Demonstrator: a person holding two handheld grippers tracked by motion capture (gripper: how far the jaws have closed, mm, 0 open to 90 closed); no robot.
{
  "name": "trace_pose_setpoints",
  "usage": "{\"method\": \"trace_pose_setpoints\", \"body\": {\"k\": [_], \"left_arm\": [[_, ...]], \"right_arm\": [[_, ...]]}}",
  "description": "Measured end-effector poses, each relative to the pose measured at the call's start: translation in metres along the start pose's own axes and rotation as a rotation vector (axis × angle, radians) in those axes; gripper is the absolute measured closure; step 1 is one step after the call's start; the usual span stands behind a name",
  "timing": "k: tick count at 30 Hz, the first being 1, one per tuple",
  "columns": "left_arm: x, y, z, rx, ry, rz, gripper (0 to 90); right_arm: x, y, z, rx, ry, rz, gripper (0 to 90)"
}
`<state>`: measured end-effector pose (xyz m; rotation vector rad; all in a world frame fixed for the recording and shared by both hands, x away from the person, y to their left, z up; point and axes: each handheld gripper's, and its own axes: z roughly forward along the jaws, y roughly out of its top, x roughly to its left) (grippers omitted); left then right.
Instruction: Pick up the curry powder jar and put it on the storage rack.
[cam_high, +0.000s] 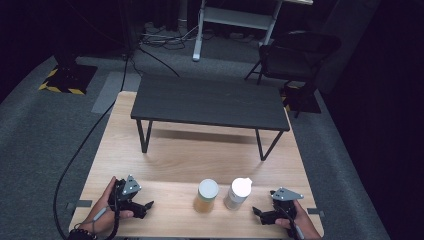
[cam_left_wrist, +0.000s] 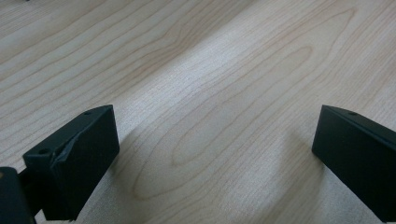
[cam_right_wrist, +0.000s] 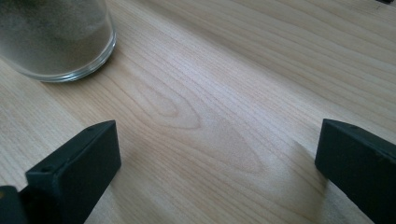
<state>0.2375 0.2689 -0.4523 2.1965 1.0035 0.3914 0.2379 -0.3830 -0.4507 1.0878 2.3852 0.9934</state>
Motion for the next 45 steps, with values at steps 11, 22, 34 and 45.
{"method": "trace_pose_setpoints", "body": {"k": [11, 22, 34, 45], "left_arm": [[-0.001, 0.000, 0.000, -0.001, -0.008, 0.008, 0.7], [-0.005, 0.000, 0.000, 0.002, 0.009, -0.011, 0.8], [-0.012, 0.007, -0.007, -0.010, 0.032, -0.023, 2.4], [-0.027, 0.010, -0.016, -0.070, -0.007, 0.009, 2.3]], "right_arm": [[0.000, 0.000, 0.000, 0.000, 0.000, 0.000, 0.1], [0.000, 0.000, 0.000, 0.001, 0.000, -0.001, 0.0], [0.000, 0.000, 0.000, 0.001, 0.000, 0.000, 0.1], [0.000, 0.000, 0.000, 0.000, 0.000, 0.000, 0.1]]}}
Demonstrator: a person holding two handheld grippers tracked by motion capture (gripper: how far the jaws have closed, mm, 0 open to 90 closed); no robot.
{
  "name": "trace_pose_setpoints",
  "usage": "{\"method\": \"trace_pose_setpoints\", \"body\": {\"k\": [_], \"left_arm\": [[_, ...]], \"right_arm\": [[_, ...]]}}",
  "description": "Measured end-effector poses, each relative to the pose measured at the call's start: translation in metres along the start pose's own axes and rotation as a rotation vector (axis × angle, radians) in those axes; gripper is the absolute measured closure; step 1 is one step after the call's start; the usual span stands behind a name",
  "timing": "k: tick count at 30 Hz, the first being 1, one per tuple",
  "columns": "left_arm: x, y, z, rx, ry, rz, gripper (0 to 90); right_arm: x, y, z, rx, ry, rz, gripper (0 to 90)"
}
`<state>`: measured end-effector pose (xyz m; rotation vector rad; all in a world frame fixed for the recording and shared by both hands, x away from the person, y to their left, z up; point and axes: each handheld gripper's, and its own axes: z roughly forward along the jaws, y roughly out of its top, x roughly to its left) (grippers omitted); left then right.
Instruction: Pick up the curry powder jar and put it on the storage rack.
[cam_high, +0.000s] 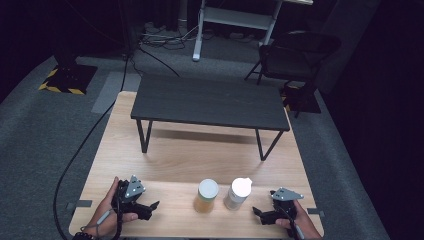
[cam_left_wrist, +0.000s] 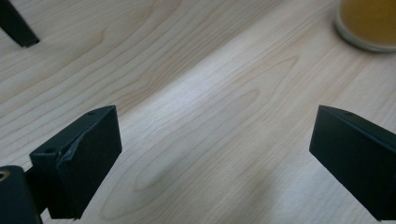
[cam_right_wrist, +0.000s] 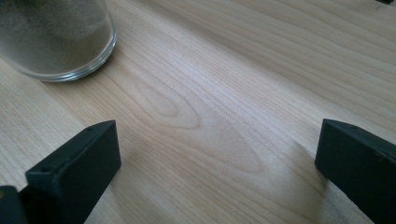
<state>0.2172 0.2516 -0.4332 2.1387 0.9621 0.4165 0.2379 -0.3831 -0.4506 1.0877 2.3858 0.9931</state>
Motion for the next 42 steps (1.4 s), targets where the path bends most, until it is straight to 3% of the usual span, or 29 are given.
{"method": "trace_pose_setpoints", "body": {"k": [16, 27, 42], "left_arm": [[-0.016, 0.013, -0.003, -0.056, -0.043, 0.039, 2.3], [-0.027, 0.016, -0.003, -0.089, -0.039, 0.018, 2.7], [-0.031, 0.028, 0.006, -0.116, -0.115, 0.007, 2.9]], "right_arm": [[0.000, 0.000, 0.000, 0.000, 0.000, 0.000, 0.1], [0.000, 0.000, 0.000, 0.000, 0.000, 0.000, 0.0], [0.000, 0.000, 0.000, 0.000, 0.001, -0.002, 0.0]]}}
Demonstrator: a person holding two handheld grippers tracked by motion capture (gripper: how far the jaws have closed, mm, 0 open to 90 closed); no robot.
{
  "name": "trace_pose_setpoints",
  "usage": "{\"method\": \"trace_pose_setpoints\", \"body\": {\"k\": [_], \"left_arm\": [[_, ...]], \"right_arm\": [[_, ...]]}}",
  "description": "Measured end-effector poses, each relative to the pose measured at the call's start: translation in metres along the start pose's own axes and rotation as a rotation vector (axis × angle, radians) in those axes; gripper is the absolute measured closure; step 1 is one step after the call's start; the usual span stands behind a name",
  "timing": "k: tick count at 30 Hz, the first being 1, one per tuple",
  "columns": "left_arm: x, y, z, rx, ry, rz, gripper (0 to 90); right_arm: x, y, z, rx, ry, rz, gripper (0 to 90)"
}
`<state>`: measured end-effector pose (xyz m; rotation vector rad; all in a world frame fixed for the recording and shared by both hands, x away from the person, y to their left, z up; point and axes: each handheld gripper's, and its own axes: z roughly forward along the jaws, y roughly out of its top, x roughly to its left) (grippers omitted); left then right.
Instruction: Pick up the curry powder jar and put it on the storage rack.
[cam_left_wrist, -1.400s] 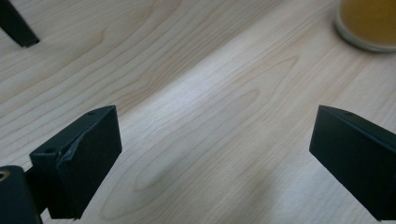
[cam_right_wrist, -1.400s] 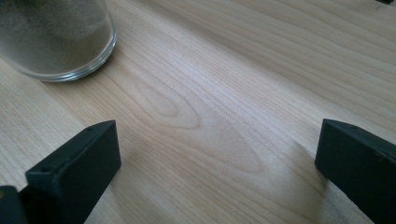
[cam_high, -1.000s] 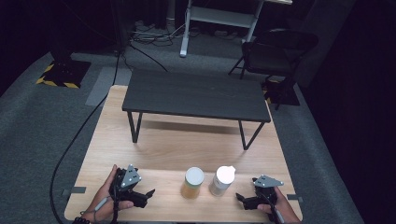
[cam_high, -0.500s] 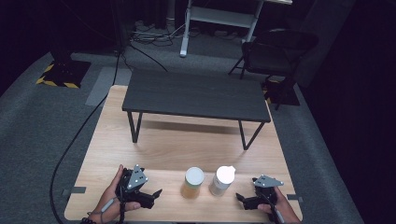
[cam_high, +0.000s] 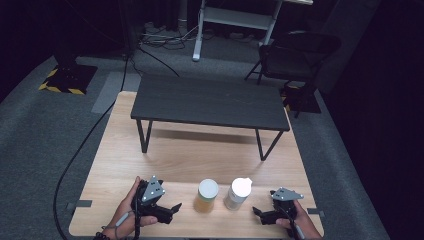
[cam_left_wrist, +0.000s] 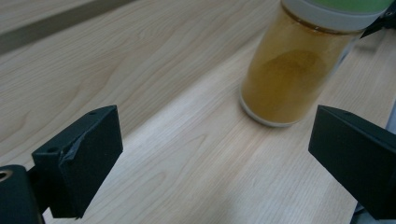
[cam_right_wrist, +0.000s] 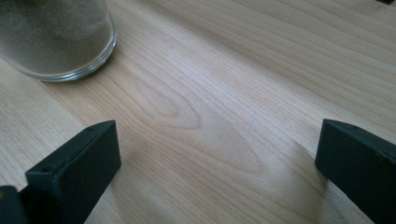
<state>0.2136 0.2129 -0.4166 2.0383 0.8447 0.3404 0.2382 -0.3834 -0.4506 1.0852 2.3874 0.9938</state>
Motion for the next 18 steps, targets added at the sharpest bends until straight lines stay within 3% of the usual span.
{"method": "trace_pose_setpoints", "body": {"k": [12, 18], "left_arm": [[-0.007, 0.012, 0.017, -0.011, -0.048, 0.013, 3.6], [-0.007, 0.016, 0.025, -0.015, -0.070, -0.004, 3.7]], "right_arm": [[0.000, 0.000, 0.000, 0.000, 0.000, 0.000, 0.0], [0.000, 0.000, 0.000, 0.000, 0.000, 0.000, 0.0]]}}
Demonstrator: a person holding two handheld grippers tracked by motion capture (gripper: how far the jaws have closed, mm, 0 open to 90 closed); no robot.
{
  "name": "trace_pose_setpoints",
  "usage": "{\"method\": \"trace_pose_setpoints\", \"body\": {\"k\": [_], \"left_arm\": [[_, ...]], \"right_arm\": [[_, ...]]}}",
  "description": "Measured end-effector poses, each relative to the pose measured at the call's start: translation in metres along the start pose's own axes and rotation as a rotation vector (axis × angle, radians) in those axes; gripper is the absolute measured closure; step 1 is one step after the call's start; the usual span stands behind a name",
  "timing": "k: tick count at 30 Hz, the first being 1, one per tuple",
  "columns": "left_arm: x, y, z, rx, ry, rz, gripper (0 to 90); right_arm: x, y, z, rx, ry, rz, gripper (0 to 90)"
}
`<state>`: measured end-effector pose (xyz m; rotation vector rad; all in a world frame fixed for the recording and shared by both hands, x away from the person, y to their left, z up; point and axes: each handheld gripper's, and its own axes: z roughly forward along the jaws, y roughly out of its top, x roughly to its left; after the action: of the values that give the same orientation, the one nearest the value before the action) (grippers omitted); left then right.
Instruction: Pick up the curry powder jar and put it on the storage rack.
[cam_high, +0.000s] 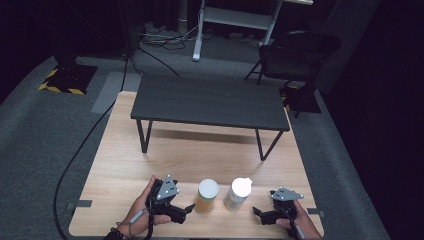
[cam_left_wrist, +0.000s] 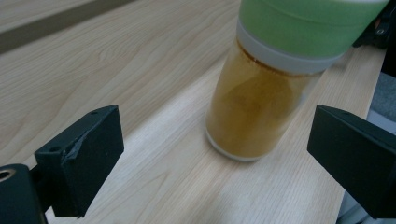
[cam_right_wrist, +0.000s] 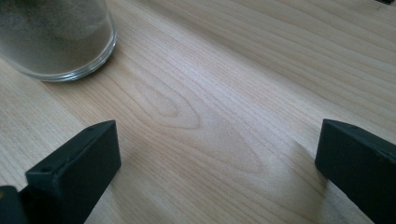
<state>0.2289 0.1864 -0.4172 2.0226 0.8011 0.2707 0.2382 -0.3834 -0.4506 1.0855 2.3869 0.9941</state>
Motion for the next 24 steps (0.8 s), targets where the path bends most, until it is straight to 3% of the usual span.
{"method": "trace_pose_setpoints", "body": {"k": [19, 24], "left_arm": [[0.001, 0.013, 0.034, 0.027, -0.077, -0.010, 4.5], [0.001, 0.015, 0.039, 0.013, -0.097, -0.020, 4.8]], "right_arm": [[0.000, 0.000, 0.000, 0.000, 0.000, 0.000, 0.0], [0.000, 0.000, 0.000, 0.000, 0.002, -0.001, 0.0]]}}
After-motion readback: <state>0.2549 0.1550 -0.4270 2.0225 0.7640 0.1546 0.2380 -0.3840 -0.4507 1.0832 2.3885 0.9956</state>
